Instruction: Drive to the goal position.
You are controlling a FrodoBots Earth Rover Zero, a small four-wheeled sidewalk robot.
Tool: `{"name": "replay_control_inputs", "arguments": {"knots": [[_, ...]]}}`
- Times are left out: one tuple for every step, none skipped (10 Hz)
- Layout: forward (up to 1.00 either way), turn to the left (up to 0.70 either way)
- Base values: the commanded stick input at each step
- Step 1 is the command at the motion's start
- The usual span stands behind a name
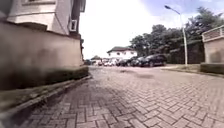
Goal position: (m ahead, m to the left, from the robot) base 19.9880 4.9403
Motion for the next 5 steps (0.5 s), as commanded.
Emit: {"name": "replay_control_inputs", "arguments": {"knots": [[0.69, 0.03], [0.69, 0.03], [0.69, 0.03], [0.69, 0.03], [0.69, 0.03]]}}
